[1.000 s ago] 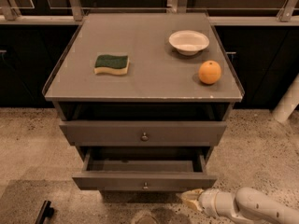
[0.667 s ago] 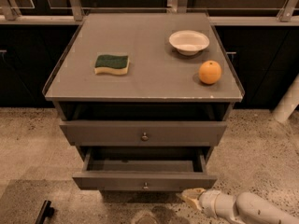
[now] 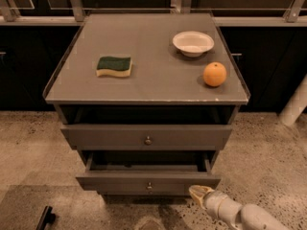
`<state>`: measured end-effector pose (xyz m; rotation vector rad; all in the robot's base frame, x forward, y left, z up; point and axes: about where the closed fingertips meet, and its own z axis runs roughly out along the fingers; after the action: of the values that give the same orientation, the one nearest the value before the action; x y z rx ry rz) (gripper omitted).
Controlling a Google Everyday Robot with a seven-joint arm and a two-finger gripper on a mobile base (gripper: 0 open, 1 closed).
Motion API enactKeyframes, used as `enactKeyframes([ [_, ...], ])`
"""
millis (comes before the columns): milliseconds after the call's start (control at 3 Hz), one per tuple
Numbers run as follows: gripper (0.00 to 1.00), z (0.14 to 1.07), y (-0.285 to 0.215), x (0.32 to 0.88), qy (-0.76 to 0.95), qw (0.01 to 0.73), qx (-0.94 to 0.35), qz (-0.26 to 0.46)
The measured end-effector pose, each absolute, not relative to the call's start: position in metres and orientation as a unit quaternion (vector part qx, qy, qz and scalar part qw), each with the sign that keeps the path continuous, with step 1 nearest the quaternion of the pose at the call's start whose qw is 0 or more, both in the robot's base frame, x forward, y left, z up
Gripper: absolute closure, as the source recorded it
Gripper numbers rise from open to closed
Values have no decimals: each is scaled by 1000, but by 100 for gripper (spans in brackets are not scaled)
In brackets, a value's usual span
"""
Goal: Close middle drawer
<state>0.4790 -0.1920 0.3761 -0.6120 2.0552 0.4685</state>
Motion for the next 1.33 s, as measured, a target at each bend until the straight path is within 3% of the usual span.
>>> enactKeyframes([
  [1000, 100, 385, -200, 544, 813, 531, -201, 134],
  [1333, 100, 385, -200, 543, 812, 531, -201, 134],
])
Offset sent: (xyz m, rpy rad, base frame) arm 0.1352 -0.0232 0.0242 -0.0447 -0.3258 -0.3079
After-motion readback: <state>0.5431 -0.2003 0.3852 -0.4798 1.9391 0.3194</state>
